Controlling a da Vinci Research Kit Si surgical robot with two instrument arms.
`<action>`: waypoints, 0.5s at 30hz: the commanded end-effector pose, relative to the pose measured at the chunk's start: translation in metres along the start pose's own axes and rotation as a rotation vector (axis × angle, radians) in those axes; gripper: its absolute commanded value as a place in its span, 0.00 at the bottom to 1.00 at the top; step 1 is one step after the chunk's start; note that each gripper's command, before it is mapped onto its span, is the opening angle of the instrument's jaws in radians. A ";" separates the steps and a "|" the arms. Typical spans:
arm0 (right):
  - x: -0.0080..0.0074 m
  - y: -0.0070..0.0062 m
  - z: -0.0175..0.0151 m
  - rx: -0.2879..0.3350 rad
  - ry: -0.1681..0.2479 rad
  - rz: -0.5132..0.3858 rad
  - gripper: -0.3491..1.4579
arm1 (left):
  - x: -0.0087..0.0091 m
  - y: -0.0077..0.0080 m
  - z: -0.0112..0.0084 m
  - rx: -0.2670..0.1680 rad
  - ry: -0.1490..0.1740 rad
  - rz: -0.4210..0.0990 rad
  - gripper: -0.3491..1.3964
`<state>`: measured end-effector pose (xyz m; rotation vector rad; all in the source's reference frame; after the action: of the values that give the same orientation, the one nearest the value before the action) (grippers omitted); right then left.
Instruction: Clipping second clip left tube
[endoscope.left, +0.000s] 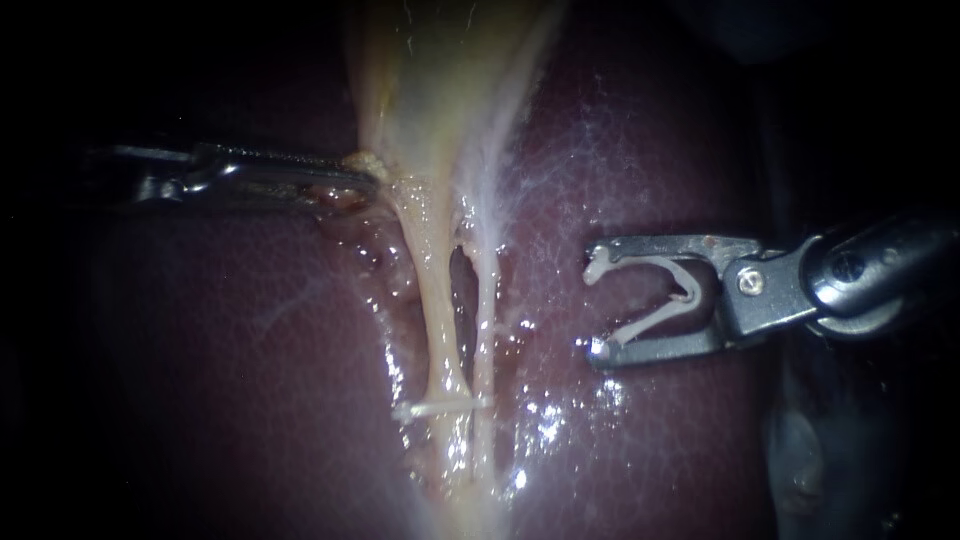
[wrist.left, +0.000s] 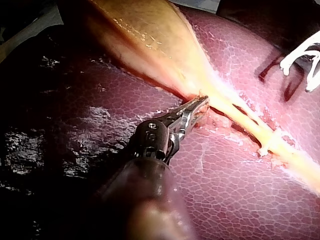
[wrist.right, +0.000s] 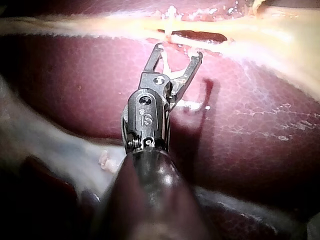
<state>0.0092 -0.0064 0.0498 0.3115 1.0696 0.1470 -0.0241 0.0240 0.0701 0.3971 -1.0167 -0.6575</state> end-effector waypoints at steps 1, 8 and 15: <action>0.0000 0.0000 0.0000 0.000 0.000 0.000 0.47 | 0.0000 0.0000 0.0000 0.000 0.000 0.000 0.00; 0.0000 0.0000 0.0000 0.009 0.004 -0.001 0.47 | -0.0012 -0.0002 -0.0022 0.008 0.002 -0.006 0.00; -0.0001 -0.0001 0.0001 0.015 0.006 -0.002 0.47 | -0.0043 -0.0005 -0.0071 -0.012 -0.033 -0.014 0.00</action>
<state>0.0092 -0.0065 0.0499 0.3245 1.0772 0.1379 -0.0192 0.0267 0.0629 0.3824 -1.0451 -0.6874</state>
